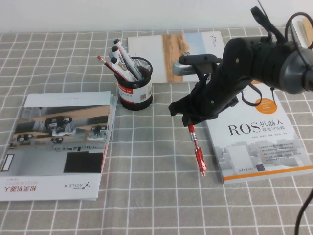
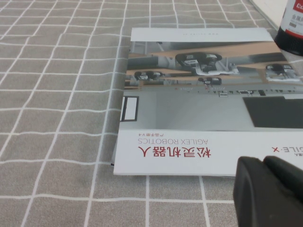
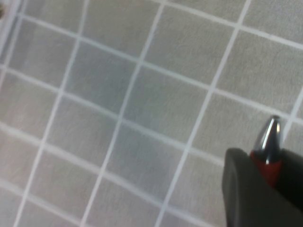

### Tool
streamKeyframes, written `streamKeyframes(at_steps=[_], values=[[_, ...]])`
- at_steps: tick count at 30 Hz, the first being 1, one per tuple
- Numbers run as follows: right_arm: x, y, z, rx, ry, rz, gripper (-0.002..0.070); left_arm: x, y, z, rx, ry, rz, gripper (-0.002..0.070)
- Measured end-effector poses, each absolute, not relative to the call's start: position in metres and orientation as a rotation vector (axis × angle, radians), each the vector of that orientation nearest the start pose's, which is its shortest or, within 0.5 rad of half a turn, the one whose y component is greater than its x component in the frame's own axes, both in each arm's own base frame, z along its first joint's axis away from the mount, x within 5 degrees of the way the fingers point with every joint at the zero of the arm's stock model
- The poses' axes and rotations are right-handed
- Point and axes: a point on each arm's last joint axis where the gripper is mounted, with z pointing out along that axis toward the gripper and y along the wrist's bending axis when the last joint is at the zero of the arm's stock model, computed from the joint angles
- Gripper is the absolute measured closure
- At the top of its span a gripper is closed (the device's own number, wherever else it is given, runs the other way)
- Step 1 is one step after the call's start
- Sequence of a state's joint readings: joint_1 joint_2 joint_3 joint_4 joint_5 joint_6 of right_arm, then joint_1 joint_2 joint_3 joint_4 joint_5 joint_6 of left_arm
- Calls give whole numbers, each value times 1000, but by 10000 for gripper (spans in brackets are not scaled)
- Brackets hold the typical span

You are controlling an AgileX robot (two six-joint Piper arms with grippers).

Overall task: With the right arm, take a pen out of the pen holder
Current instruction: 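Take a marker out of the pen holder and lay it on the table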

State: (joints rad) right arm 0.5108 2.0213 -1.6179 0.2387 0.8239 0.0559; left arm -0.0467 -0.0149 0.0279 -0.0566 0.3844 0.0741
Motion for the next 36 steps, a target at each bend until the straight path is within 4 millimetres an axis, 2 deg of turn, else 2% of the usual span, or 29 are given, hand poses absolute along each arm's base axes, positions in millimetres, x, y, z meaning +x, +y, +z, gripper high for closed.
streamKeyframes(at_steps=[8,15,18,26,29,31,33,36], values=[[386,231,204,-426,2738,451,617,52,-4,170,79,1879,-37,680],[387,232,202,-419,2733,454,611,52,-4,170,79,1879,-37,680],[387,232,202,-418,2729,454,580,52,-4,170,79,1879,-37,680],[388,232,203,-416,2725,455,420,52,-4,170,79,1879,-37,680],[387,231,204,-427,2728,443,404,52,-4,170,79,1879,-37,680],[383,228,216,-448,2719,425,409,52,-4,170,79,1879,-37,680],[377,224,236,-464,2690,418,435,52,-4,170,79,1879,-37,680],[355,215,278,-495,2605,412,514,52,-4,170,79,1879,-37,680]])
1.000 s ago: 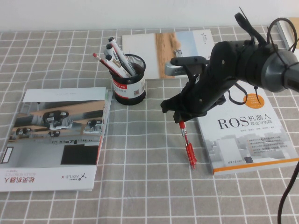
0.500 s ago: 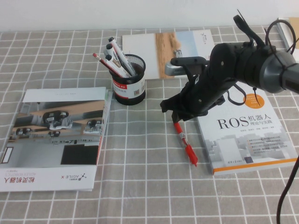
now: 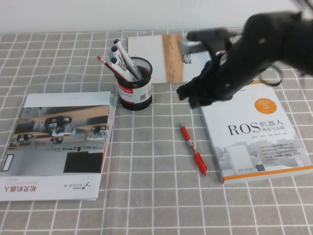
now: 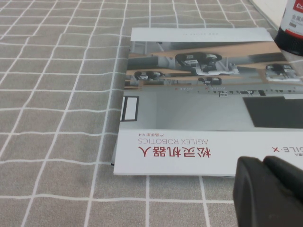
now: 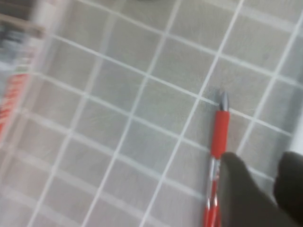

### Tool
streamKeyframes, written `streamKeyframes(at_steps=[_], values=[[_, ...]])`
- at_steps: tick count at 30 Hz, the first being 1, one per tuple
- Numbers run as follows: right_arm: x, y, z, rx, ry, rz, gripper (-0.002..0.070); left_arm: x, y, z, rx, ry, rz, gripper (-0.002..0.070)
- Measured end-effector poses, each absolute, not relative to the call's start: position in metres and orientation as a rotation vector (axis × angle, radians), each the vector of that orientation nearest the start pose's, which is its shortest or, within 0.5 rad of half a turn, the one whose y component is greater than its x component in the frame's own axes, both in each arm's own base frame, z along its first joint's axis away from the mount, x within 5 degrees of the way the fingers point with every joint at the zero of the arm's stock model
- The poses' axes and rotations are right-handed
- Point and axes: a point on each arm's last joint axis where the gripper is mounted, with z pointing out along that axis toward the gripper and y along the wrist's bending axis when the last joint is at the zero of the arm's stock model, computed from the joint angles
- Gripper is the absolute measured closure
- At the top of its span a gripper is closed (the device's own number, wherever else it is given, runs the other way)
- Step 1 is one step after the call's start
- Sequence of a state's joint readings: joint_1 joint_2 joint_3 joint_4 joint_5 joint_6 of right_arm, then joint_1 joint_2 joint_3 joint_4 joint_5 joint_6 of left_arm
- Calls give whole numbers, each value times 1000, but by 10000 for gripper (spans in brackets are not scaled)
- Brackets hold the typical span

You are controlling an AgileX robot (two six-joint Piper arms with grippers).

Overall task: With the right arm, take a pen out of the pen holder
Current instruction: 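Take a marker out of the pen holder and lay it on the table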

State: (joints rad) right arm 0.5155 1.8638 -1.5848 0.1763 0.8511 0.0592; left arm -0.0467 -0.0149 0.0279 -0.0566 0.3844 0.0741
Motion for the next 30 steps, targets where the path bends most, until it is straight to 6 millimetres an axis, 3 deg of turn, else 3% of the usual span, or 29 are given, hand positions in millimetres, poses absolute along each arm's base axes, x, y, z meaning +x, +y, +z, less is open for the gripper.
streamKeyframes(at_steps=[5,8,15,20,23,30], values=[[290,185,342,-520,2399,424,660,52,-4,170,79,1879,-37,680],[244,157,365,-505,2289,439,680,52,-4,170,79,1879,-37,680],[147,94,399,-469,2070,447,687,52,-4,170,79,1879,-37,680],[95,54,395,-361,2027,421,687,52,-4,170,79,1879,-37,680],[76,40,385,-322,2011,418,688,52,-4,170,79,1879,-37,680],[62,34,360,-308,2057,441,688,52,-4,170,79,1879,-37,680]])
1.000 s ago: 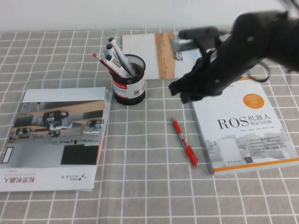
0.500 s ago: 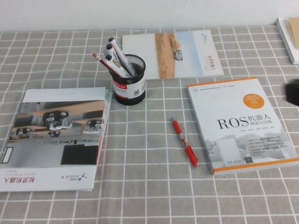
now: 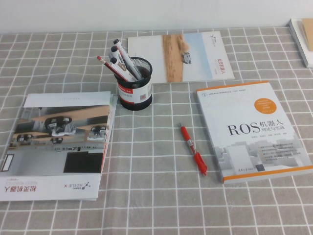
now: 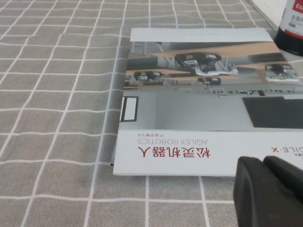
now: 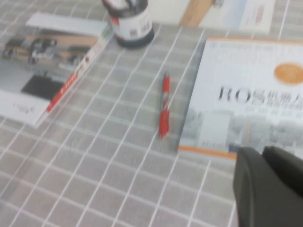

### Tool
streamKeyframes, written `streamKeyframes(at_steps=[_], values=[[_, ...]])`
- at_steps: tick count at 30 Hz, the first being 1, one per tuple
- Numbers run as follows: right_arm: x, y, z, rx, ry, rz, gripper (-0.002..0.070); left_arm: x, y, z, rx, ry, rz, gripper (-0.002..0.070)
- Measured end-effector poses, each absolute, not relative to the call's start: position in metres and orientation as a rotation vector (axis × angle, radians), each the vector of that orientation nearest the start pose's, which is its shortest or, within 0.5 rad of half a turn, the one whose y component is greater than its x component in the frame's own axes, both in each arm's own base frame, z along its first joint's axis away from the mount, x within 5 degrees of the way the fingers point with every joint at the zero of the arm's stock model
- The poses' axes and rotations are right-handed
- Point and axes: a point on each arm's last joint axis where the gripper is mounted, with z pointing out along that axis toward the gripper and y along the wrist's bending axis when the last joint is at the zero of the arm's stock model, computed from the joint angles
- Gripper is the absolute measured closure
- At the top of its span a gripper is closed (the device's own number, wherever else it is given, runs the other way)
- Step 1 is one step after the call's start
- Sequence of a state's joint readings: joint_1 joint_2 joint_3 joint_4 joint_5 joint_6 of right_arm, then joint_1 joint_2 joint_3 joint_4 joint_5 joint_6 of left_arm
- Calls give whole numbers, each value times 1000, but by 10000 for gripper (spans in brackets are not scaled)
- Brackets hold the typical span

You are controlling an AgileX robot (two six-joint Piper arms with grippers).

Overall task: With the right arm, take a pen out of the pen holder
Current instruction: 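Take a marker out of the pen holder and lay it on the table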

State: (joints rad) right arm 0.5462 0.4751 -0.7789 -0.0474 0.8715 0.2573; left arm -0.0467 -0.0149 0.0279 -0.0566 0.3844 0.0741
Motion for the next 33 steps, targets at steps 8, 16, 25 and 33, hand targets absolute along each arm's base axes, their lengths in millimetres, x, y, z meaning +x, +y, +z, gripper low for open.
streamKeyframes(at_steps=[8,16,25,33], values=[[68,39,339,-311,2080,456,688,52,-4,170,79,1879,-37,680],[79,46,299,-316,2078,457,688,52,-4,170,79,1879,-37,680],[75,21,255,16,1925,375,688,52,-4,170,79,1879,-37,680],[55,7,216,118,1737,272,688,52,-4,170,79,1879,-37,680]])
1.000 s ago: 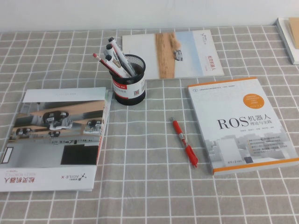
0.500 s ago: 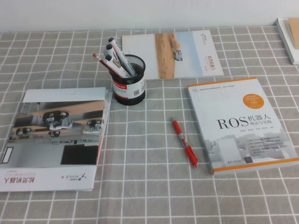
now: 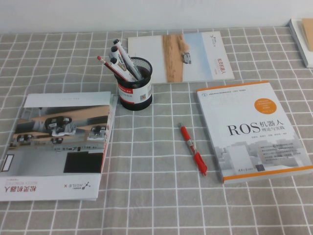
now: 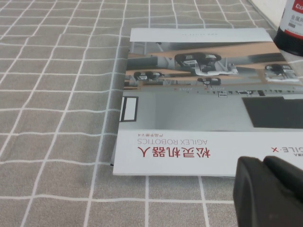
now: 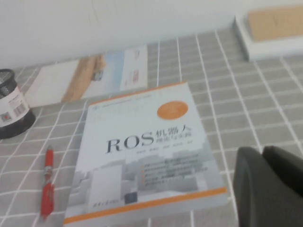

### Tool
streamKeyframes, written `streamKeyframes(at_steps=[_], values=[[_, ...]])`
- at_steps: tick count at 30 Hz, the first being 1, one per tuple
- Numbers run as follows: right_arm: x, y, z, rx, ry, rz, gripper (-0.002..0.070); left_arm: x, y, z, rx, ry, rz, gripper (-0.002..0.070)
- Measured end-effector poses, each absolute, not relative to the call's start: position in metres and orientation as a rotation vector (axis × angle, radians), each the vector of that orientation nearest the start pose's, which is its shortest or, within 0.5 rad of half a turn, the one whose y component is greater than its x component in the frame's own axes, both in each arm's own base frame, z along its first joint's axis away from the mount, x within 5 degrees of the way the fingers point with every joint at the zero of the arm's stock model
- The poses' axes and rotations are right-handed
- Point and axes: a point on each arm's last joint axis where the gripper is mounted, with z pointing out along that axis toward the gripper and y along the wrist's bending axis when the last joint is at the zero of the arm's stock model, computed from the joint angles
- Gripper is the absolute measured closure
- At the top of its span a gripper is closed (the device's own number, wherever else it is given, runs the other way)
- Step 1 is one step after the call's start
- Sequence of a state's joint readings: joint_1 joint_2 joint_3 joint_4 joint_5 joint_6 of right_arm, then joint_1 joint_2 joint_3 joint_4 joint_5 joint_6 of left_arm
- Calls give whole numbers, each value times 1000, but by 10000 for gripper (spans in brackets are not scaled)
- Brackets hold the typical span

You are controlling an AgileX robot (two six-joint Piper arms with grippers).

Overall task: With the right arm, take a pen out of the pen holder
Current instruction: 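Take a marker out of the pen holder and lay it on the table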

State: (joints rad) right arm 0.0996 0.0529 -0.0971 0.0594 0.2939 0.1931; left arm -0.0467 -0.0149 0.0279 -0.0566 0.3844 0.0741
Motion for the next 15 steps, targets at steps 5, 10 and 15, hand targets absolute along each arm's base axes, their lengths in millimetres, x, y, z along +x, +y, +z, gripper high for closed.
streamKeyframes(at_steps=[5,10,15], values=[[55,6,195,76,1682,233,688,52,-4,170,79,1879,-37,680],[56,7,187,77,1698,230,688,52,-4,170,79,1879,-37,680],[56,6,184,34,1730,182,688,52,-4,170,79,1879,-37,680]])
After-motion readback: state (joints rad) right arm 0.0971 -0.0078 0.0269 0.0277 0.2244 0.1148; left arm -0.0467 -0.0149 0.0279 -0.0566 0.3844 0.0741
